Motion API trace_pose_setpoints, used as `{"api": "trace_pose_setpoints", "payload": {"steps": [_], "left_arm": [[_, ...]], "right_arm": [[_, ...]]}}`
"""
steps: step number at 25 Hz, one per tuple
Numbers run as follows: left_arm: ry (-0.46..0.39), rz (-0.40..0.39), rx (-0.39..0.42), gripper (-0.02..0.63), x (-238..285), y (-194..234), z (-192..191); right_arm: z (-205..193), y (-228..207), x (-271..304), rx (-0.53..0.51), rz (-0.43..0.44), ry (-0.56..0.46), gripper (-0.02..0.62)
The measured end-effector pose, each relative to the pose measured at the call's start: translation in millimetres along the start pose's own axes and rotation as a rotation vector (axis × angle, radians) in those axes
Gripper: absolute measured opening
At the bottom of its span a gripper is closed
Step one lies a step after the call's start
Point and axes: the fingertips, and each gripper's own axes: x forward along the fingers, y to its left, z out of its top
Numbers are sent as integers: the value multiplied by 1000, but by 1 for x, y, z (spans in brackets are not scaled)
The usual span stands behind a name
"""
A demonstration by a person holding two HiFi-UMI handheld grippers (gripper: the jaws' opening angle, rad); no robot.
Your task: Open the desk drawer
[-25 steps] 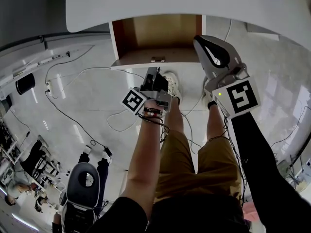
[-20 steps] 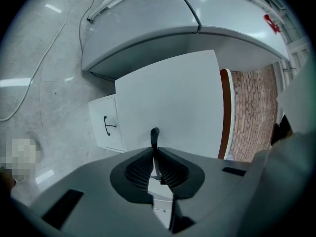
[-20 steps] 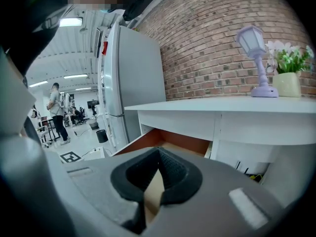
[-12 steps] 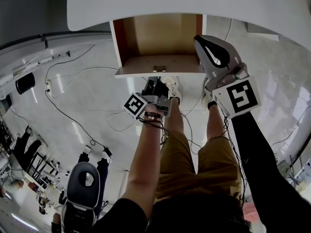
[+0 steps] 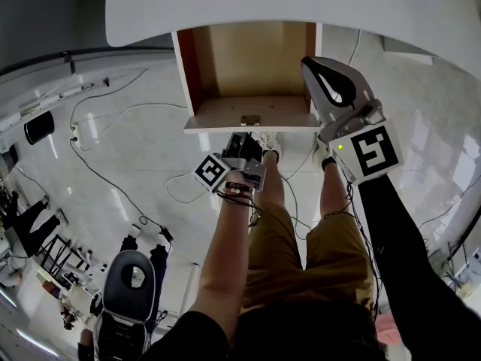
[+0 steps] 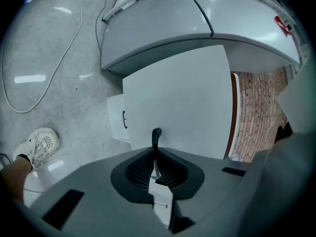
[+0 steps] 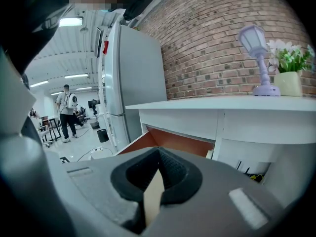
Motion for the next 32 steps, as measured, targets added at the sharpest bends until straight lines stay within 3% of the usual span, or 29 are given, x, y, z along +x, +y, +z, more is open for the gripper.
{"api": "trace_pose_setpoints", "payload": {"steps": [15, 21, 26, 32], "left_arm": [[12, -11, 22, 29, -4, 5, -2], [25, -16, 54, 31, -2, 4, -2], [44, 29, 114, 32, 6, 12, 2], [61, 81, 174, 34, 14, 29, 9]], "right_arm": [[-7, 1, -2, -30, 19, 33, 1], [4, 4, -1, 6, 4, -11, 1], [-11, 3, -5, -28, 17, 46, 2], [-5, 2, 0, -33, 19, 32, 0]]}}
